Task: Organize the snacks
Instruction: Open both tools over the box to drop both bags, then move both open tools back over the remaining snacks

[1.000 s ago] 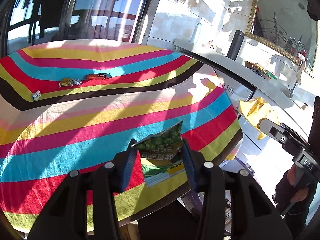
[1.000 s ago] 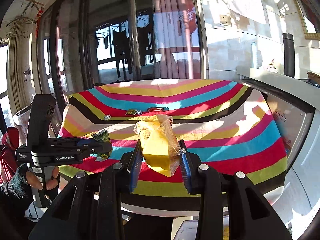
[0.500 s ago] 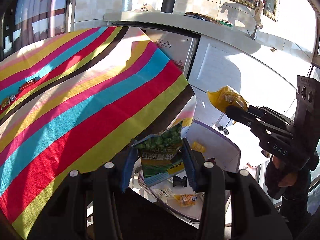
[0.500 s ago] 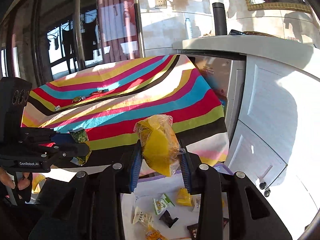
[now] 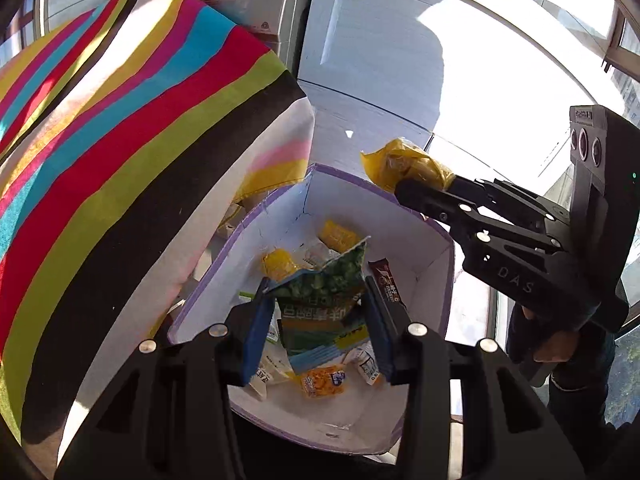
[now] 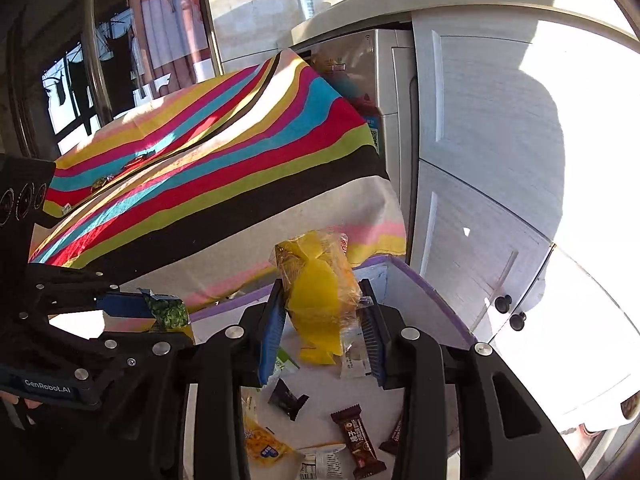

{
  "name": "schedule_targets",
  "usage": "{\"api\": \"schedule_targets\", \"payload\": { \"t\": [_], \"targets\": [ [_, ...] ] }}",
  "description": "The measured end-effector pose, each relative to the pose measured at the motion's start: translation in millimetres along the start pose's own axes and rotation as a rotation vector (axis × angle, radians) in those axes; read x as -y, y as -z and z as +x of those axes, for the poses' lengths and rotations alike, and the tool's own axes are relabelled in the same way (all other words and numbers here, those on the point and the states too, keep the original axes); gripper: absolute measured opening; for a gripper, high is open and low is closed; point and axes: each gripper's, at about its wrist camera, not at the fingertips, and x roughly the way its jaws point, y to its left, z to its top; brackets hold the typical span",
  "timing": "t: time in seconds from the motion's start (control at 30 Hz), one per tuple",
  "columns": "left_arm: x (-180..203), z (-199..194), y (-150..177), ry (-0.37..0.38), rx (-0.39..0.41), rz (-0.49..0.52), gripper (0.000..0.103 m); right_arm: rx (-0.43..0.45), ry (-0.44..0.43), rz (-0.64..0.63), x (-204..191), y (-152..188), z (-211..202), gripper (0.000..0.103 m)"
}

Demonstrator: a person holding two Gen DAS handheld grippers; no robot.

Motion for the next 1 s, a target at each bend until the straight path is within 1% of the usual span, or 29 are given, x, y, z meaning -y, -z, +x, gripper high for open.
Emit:
{"api": "schedule_targets", "payload": {
  "t": [0.07,0.1,0.13,0.2,0.37,0.5,0.57,0.63,0.8,0.9,1.0],
  "targets": [
    [1,9,0,0.006,-0.001,-0.002,0.046,-0.007,0.002,0.029,4,1,5,0.072],
    [0,12,0,0.005,0.001,-0.002,0.059,-0.005,-0.004,0.048,5,1,6,0.073],
    [-1,14,0,0.001,0.006,-0.003,0.08,-0.005,-0.016,0.064,7,2,7,0.073],
    [-6,12,1,-0.029,0.036,-0.014,0.091,-0.008,-0.018,0.088,9,3,9,0.073],
    [-24,11,5,-0.061,0.035,-0.054,0.095,-0.029,-0.014,0.134,17,10,14,0.074],
    [-44,0,11,-0.094,0.061,-0.108,0.097,-0.052,-0.02,0.151,14,15,19,0.074],
    [-53,-12,13,-0.116,0.088,-0.122,0.098,-0.062,-0.029,0.141,8,16,21,0.075],
    [-63,-27,15,-0.151,0.127,-0.129,0.1,-0.074,-0.041,0.12,0,17,24,0.078],
    [-94,-79,23,-0.237,0.239,-0.159,0.1,-0.096,-0.071,0.05,-29,13,29,0.082],
    [-125,-113,31,-0.328,0.306,-0.191,0.1,-0.108,-0.1,-0.012,-54,4,32,0.085],
    [-169,-147,44,-0.407,0.353,-0.278,0.1,-0.111,-0.123,-0.103,-86,-7,34,0.087]
  ]
}}
